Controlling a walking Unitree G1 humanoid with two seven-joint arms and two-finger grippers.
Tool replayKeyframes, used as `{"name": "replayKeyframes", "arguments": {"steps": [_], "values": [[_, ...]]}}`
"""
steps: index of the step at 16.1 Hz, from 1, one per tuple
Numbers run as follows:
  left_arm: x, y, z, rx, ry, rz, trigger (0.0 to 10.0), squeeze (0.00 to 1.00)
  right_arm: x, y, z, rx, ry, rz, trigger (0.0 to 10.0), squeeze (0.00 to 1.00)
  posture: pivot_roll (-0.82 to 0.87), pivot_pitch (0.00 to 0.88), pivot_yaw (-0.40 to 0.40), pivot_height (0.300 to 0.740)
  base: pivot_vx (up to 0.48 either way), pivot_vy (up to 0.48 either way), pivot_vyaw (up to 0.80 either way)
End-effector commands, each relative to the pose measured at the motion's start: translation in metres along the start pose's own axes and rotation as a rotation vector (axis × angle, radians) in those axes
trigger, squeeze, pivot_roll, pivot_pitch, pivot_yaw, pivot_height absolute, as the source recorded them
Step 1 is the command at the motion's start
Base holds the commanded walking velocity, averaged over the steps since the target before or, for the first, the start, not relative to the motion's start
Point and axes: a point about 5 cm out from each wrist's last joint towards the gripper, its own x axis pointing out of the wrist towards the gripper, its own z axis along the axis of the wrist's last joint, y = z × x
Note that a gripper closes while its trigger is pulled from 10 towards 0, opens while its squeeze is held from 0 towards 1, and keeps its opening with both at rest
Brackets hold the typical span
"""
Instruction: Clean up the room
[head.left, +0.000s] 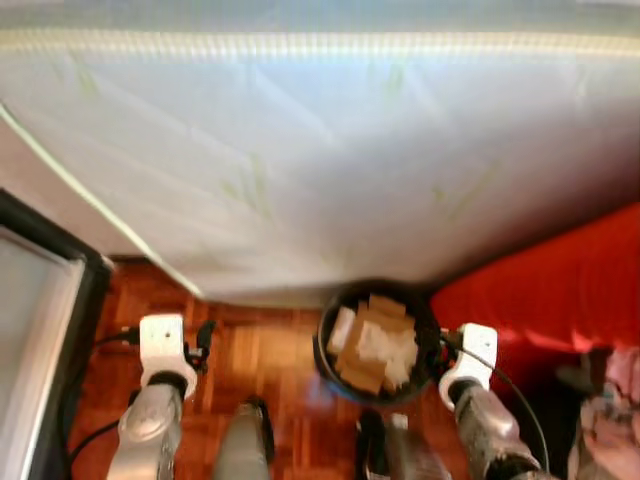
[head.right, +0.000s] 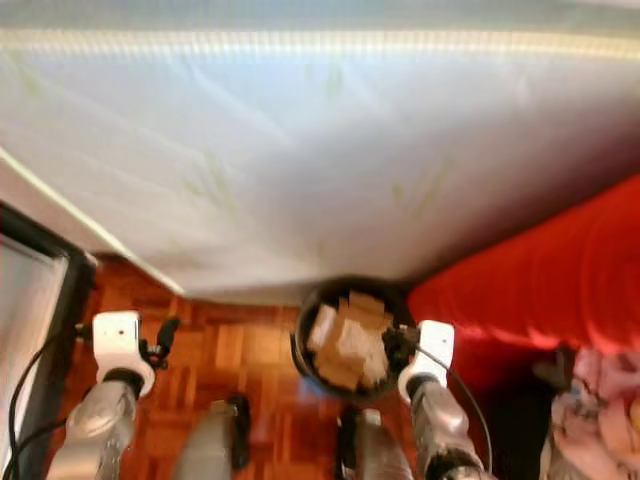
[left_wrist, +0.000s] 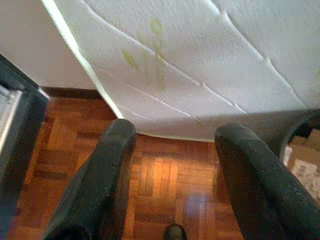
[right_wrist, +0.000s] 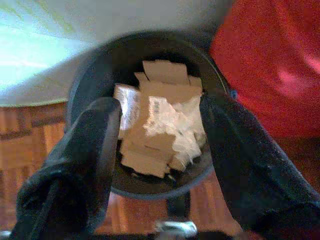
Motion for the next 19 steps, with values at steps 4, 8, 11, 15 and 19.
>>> {"name": "replayKeyframes", "arguments": {"steps": [4, 8, 11, 15, 19], "values": [[-0.014, 0.007, -0.064, -0.033, 0.252, 0.031, 10.0, 0.0, -0.02, -0.016, -0.047, 0.052, 0.191, -0.109, 10.0, 0.0, 0.12, 0.116, -0.003, 0.74, 0.0, 0.0, 0.0], [-0.034, 0.005, -0.105, -0.024, 0.456, 0.045, 10.0, 0.0, -0.043, -0.036, -0.079, 0.034, 0.325, -0.21, 10.0, 0.0, 0.1, 0.082, -0.023, 0.74, 0.0, 0.0, 0.0], [-0.049, 0.006, -0.123, -0.027, 0.555, 0.073, 10.0, 0.0, -0.059, -0.045, -0.097, -0.016, 0.406, -0.221, 10.0, 0.0, 0.11, 0.086, -0.042, 0.74, 0.0, 0.0, 0.0], [-0.065, 0.004, -0.137, -0.028, 0.616, 0.077, 10.0, 0.0, -0.064, -0.046, -0.103, -0.015, 0.421, -0.213, 10.0, 0.0, 0.1, 0.085, -0.038, 0.74, 0.0, 0.0, 0.0], [-0.075, 0.003, -0.145, -0.03, 0.647, 0.084, 10.0, 0.0, -0.061, -0.039, -0.103, -0.025, 0.426, -0.185, 10.0, 0.0, 0.1, 0.085, -0.037, 0.74, 0.0, 0.0, 0.0]]}}
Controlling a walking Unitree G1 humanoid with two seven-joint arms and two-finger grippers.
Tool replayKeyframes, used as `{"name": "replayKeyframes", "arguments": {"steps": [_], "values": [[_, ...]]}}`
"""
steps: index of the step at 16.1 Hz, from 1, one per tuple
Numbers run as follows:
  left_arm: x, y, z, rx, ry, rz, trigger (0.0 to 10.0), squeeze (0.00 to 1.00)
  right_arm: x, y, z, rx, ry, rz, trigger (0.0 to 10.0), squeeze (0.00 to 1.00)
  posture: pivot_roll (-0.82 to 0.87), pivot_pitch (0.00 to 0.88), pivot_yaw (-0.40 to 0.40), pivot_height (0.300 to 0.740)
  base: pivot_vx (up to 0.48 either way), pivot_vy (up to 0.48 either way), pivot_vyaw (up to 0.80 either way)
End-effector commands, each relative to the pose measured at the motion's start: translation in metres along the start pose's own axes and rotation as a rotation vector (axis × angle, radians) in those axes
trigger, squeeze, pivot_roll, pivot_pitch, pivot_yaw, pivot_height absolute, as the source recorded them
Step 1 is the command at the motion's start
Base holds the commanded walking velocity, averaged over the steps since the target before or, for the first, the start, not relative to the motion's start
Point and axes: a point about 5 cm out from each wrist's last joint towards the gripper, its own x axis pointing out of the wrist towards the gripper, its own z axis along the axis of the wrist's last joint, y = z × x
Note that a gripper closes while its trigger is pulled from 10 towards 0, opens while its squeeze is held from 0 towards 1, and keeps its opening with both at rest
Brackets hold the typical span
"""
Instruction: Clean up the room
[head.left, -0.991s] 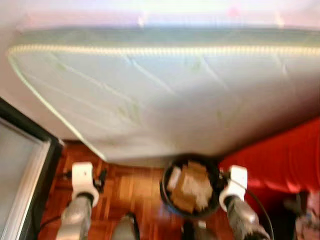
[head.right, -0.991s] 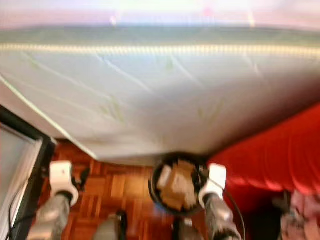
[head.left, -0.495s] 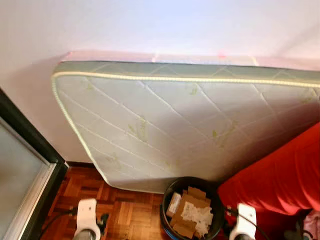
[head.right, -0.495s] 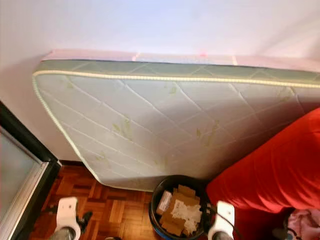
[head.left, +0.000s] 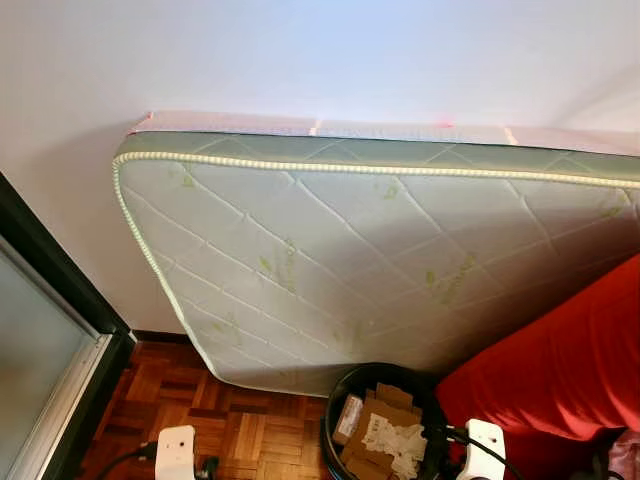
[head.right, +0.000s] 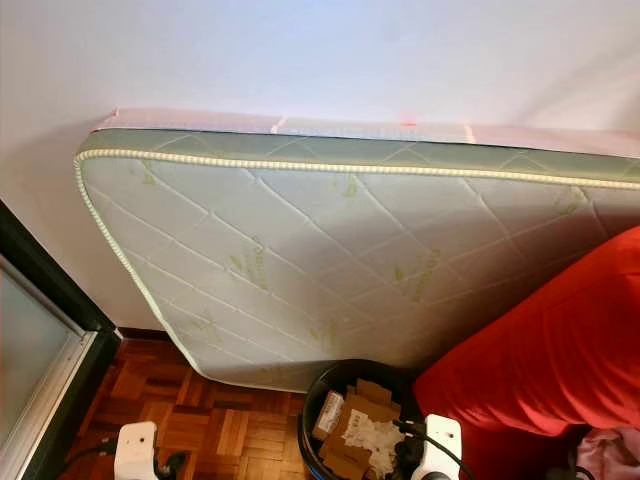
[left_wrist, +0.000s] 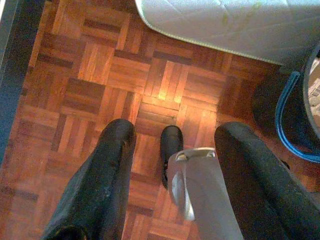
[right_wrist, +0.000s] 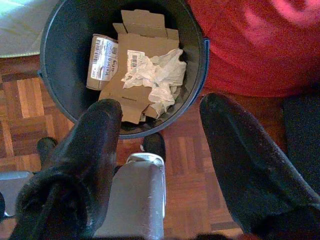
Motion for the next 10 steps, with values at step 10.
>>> {"name": "replayKeyframes", "arguments": {"steps": [10], "values": [[-0.003, 0.001, -0.011, -0.01, 0.029, 0.009, 10.0, 0.0, -0.004, -0.02, -0.008, -0.029, 0.069, -0.02, 10.0, 0.0, 0.11, 0.113, -0.035, 0.74, 0.0, 0.0, -0.58]]}}
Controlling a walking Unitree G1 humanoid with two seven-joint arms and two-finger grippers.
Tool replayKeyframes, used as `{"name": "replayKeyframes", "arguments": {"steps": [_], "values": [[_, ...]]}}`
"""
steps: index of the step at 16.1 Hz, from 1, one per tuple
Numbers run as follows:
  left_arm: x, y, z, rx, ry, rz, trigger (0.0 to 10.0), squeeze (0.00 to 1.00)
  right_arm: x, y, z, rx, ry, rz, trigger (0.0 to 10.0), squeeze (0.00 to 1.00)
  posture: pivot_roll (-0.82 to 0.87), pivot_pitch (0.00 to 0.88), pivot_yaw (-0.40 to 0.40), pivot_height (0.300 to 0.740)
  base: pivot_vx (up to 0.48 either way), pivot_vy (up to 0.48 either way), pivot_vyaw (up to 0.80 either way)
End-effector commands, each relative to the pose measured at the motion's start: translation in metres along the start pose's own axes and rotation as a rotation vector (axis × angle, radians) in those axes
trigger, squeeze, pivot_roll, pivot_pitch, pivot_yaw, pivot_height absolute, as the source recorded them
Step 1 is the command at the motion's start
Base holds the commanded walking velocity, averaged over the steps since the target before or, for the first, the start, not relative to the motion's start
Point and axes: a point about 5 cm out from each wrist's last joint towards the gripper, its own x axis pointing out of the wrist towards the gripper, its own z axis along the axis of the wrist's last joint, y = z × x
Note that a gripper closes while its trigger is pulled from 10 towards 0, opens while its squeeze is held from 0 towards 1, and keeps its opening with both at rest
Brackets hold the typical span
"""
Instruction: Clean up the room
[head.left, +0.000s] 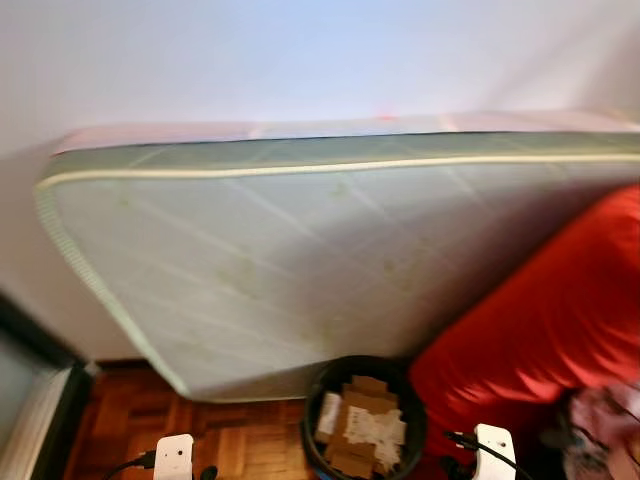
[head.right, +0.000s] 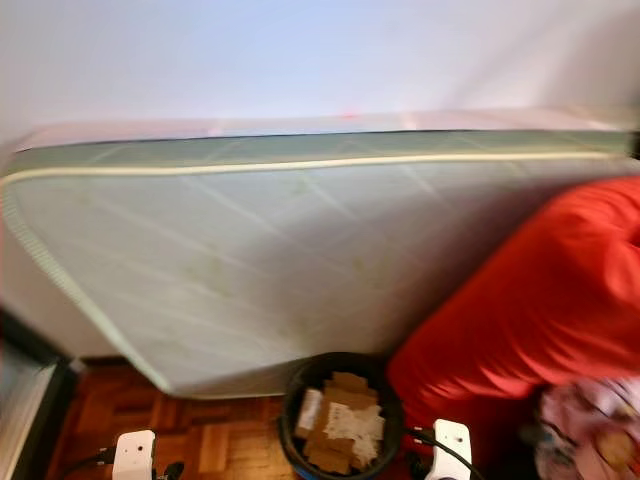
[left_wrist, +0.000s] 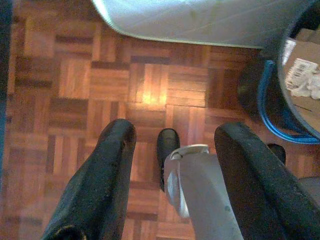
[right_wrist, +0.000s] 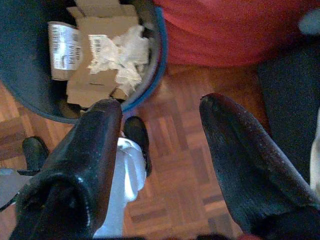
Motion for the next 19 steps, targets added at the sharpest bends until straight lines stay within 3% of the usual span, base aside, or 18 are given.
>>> {"name": "replayKeyframes", "arguments": {"steps": [1, 6, 10, 19], "values": [[-0.001, 0.0, -0.004, -0.007, 0.006, 0.004, 10.0, 0.0, -0.001, -0.002, -0.005, 0.002, 0.025, -0.001, 10.0, 0.0, 0.11, 0.118, -0.037, 0.74, 0.0, 0.0, -0.72], [-0.001, 0.0, -0.004, -0.007, 0.008, 0.006, 10.0, 0.0, 0.003, 0.013, 0.0, -0.025, 0.027, 0.026, 10.0, 0.0, 0.11, 0.126, -0.039, 0.74, 0.0, 0.0, -0.72], [-0.001, 0.002, -0.005, 0.057, 0.014, 0.031, 10.0, 0.0, 0.005, 0.026, 0.003, -0.036, 0.028, 0.041, 10.0, 0.0, 0.11, 0.132, -0.04, 0.74, 0.0, -0.094, -0.72], [-0.001, -0.001, -0.004, 0.02, 0.012, 0.026, 10.0, 0.0, 0.004, 0.019, 0.002, -0.049, 0.031, 0.038, 10.0, 0.0, 0.11, 0.134, -0.046, 0.74, 0.0, -0.042, -0.72]]}}
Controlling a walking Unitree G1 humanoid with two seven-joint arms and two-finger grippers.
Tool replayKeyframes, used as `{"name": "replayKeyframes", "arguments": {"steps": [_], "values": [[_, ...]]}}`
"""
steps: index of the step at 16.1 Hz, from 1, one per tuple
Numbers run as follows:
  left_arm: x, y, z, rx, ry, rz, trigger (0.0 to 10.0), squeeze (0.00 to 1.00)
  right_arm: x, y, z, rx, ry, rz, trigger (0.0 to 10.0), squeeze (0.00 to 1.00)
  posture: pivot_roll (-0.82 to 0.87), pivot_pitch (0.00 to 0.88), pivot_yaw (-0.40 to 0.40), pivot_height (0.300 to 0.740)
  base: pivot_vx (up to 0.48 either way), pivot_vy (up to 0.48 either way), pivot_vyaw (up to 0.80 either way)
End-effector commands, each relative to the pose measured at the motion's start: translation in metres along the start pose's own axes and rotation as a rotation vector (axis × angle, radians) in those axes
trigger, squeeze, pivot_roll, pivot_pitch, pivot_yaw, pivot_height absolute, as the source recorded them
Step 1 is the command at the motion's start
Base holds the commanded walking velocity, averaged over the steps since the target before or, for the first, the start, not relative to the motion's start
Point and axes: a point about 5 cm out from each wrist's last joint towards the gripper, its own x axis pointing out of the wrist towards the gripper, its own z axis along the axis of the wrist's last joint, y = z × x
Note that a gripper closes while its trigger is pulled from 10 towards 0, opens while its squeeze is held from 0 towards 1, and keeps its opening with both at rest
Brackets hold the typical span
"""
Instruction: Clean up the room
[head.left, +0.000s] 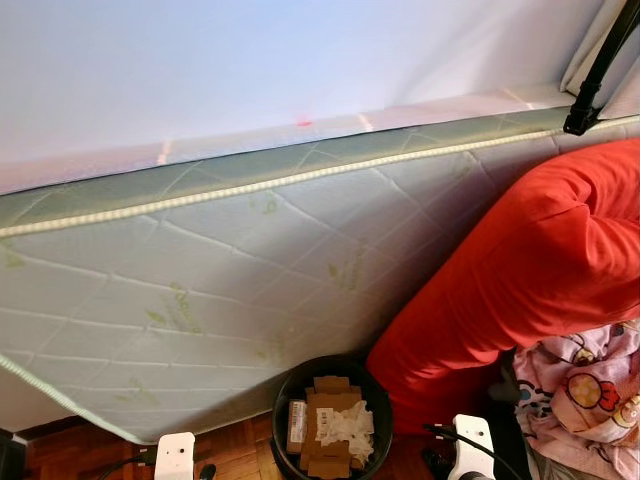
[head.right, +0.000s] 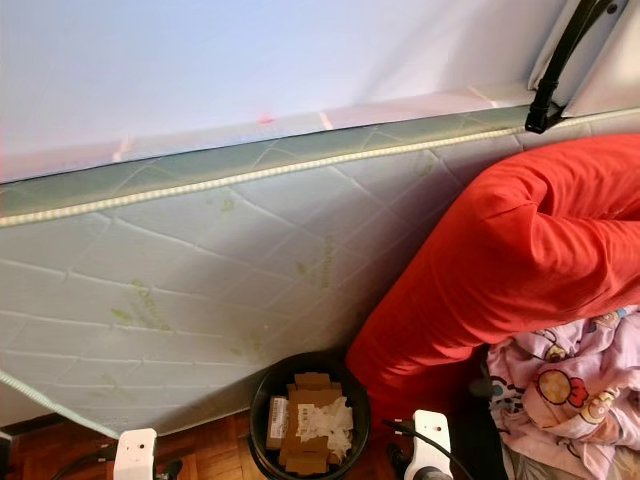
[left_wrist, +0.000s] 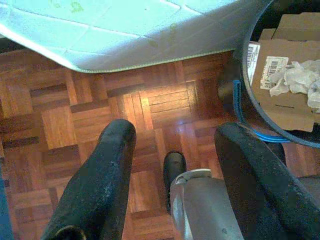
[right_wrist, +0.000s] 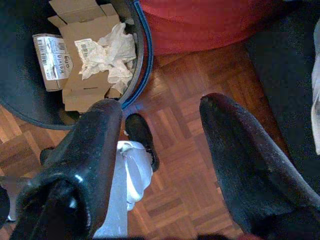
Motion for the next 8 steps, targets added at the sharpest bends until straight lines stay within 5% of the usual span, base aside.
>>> {"name": "replayKeyframes", "arguments": {"steps": [1, 8], "values": [[-0.0019, 0.0003, -0.0073, -0.017, 0.027, 0.005, 10.0, 0.0, -0.0013, -0.0042, -0.0053, 0.0, 0.022, -0.011, 10.0, 0.0, 0.11, 0.135, -0.048, 0.74, 0.0, 0.0, -0.71], [-0.0023, -0.0004, -0.0089, -0.004, 0.034, 0.004, 10.0, 0.0, -0.0015, -0.005, -0.0053, -0.008, 0.022, -0.007, 10.0, 0.0, 0.11, 0.136, -0.047, 0.74, 0.0, -0.096, -0.72]]}}
